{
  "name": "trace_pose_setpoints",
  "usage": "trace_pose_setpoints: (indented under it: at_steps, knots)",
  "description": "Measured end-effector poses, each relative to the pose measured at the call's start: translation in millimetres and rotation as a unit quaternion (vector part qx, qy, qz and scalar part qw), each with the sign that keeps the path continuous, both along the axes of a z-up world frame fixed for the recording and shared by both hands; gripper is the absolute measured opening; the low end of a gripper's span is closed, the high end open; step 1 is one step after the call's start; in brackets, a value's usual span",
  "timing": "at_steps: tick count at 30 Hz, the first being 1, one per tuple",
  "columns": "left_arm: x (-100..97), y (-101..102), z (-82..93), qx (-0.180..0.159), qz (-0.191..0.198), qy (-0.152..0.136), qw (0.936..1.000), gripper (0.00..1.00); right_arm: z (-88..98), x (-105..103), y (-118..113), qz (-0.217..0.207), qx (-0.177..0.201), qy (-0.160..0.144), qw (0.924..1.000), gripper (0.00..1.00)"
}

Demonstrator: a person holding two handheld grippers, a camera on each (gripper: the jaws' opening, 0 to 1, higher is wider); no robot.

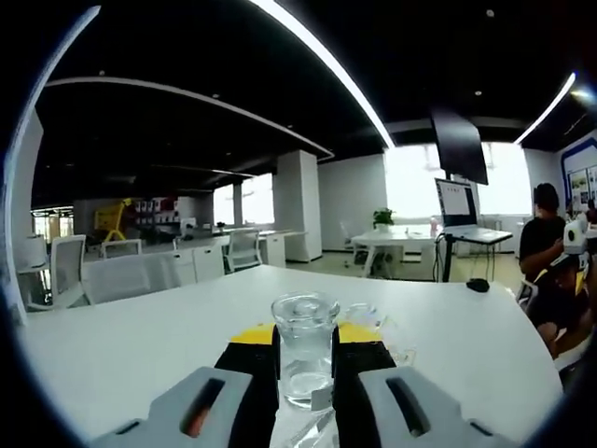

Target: Identify the label on the chemical reagent bottle, grasp the chemical reagent bottle, and place it in the designated position on the reagent rack

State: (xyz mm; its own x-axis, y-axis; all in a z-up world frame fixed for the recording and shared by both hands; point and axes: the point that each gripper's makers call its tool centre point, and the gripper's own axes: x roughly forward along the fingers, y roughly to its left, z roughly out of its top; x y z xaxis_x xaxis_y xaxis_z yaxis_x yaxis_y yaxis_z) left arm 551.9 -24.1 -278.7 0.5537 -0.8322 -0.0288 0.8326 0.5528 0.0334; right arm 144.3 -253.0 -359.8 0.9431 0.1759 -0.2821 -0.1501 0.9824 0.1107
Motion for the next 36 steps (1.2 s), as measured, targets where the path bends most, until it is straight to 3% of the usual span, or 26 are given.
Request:
trace_pose_setpoints:
  at_steps: [8, 21, 36]
  knots:
    - [5.9, -3, -3.1, -0.010, 0.011, 0.000, 0.9999, 0.20, -1.7, -2, -5, -0.008, 0.001, 0.002, 1.0000, 0.85]
    - [13.4, -2, -18.1, 0.005, 0.028, 0.000, 0.9996, 0.20, -2.1, -1, -7, -0.011, 0.001, 0.003, 0.9999, 0.85]
    - [9.1, -7, -29.3, 0.015, 0.032, 0.006, 0.9994, 0.21, -4.1, 2, -6, -0.010, -0.001, 0.006, 0.9999, 0.85]
